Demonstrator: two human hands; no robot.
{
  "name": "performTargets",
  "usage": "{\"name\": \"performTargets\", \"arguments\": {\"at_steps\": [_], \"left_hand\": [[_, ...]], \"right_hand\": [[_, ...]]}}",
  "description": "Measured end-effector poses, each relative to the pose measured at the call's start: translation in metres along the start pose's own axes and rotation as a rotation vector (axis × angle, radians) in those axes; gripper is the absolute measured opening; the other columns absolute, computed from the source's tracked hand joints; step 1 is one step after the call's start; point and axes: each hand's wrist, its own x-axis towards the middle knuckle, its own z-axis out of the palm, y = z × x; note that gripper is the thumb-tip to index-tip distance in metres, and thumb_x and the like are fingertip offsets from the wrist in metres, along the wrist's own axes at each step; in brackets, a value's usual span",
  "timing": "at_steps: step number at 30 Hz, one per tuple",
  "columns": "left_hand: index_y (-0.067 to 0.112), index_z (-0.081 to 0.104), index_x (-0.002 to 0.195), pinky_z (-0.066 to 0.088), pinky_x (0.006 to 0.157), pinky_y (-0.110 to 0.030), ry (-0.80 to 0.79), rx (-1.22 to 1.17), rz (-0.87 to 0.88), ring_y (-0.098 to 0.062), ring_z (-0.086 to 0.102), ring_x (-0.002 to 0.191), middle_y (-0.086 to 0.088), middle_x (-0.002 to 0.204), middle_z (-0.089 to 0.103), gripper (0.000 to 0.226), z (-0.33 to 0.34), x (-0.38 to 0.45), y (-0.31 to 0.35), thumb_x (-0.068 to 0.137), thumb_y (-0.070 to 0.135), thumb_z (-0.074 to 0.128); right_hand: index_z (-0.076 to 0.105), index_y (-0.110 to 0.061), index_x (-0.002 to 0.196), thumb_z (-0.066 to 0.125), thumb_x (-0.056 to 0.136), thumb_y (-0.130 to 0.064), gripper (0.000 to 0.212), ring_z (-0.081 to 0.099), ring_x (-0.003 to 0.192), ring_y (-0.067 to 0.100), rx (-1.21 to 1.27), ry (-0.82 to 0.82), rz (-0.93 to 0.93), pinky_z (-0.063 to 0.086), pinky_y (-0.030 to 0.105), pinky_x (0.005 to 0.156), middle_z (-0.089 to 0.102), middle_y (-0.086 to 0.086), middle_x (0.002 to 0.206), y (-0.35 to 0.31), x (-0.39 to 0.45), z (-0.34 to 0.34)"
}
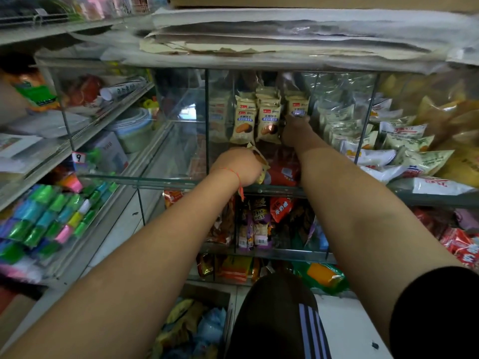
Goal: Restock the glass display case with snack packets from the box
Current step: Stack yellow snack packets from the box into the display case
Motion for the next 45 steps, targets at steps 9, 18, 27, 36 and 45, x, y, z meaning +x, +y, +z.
{"name": "performTargets", "arguments": {"at_steps": [9, 18, 27, 36, 45], "left_hand": [[0.005, 0.067, 0.107, 0.041, 0.073, -0.028, 0.025, -0.015, -0.024, -0.026, 0.059, 0.095, -0.012, 0.109, 0.065, 0.031, 0.0, 0.002, 0.0, 0.096, 0.022, 0.043], [0.008, 0.042, 0.134, 0.034, 0.078, -0.027, 0.285, -0.293, -0.072, -0.033, 0.055, 0.113, -0.016, 0.125, 0.058, 0.038, -0.001, -0.007, 0.0, 0.103, 0.029, 0.035], [0.005, 0.028, 0.134, 0.044, 0.082, -0.036, 0.246, -0.362, -0.056, -0.036, 0.056, 0.111, -0.02, 0.127, 0.054, 0.048, -0.004, -0.007, -0.002, 0.098, 0.026, 0.051], [0.015, 0.037, 0.111, 0.058, 0.072, -0.045, 0.313, -0.669, -0.025, -0.032, 0.068, 0.08, -0.013, 0.101, 0.066, 0.034, -0.009, -0.012, 0.001, 0.095, 0.041, 0.05], [0.014, 0.056, 0.111, 0.061, 0.066, -0.037, 0.206, -0.757, 0.026, -0.021, 0.07, 0.071, -0.01, 0.096, 0.069, 0.034, -0.01, -0.012, 0.001, 0.097, 0.042, 0.045]], "right_hand": [[0.033, 0.001, 0.144, 0.052, 0.096, -0.012, 0.053, 0.047, 0.127, 0.033, 0.18, -0.097, -0.007, 0.04, 0.039, 0.103, 0.046, 0.022, 0.14, -0.006, -0.005, -0.001], [0.048, 0.001, 0.133, 0.053, 0.094, -0.013, 0.041, 0.05, 0.125, 0.032, 0.586, 0.261, 0.109, 0.041, 0.035, 0.102, 0.052, 0.021, 0.134, -0.009, -0.018, -0.023], [0.061, -0.028, 0.113, 0.054, 0.087, 0.003, 0.041, 0.06, 0.087, 0.019, 0.729, 0.058, -0.278, 0.053, 0.03, 0.07, 0.058, 0.003, 0.106, -0.006, -0.089, -0.045], [0.038, -0.023, 0.143, 0.077, 0.073, -0.02, 0.08, 0.047, 0.118, 0.027, 0.378, 0.11, -0.387, 0.042, 0.028, 0.1, 0.033, 0.012, 0.138, 0.005, -0.117, -0.019], [0.047, -0.007, 0.123, 0.071, 0.081, -0.041, 0.059, 0.053, 0.086, 0.014, 0.817, 0.344, -0.166, 0.039, 0.022, 0.069, 0.058, 0.001, 0.1, 0.004, -0.12, -0.014]]}}
